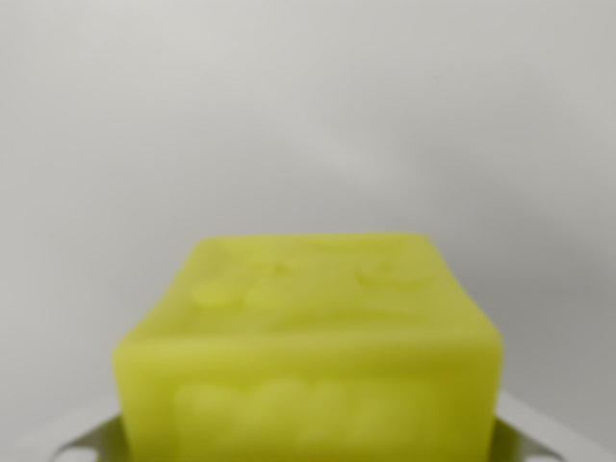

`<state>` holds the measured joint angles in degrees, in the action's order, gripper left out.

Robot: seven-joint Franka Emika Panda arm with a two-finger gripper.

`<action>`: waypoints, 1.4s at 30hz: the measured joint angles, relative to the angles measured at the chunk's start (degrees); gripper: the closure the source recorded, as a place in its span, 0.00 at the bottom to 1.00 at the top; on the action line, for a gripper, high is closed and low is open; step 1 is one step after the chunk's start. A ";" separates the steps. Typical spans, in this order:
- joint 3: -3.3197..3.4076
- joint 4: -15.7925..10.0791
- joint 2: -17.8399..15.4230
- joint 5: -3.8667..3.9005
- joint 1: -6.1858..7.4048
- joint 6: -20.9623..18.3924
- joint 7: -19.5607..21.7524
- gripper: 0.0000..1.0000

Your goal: Pick yellow cube

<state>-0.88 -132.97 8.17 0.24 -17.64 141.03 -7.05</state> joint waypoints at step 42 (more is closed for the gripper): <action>0.00 2.90 -7.10 -0.17 0.01 -10.01 -0.12 1.00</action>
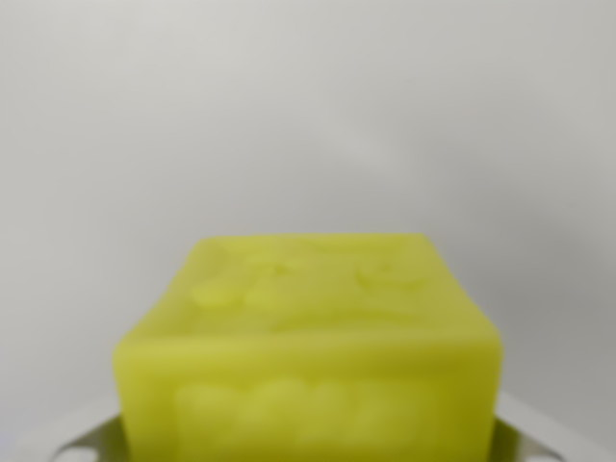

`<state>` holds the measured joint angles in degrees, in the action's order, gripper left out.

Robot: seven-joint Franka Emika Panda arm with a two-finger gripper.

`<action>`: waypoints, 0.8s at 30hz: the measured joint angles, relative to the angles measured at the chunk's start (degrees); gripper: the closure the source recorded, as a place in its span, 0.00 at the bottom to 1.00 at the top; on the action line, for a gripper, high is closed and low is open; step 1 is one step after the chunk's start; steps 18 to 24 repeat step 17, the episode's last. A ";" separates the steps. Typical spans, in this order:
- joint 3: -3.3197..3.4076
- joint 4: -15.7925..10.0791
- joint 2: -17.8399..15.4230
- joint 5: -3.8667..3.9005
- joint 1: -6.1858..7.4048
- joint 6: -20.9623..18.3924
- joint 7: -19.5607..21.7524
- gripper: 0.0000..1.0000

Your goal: Pick yellow cube

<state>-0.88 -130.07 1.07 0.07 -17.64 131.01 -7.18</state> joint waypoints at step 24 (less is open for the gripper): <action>0.00 0.98 -1.34 -0.03 0.00 -2.30 -0.02 1.00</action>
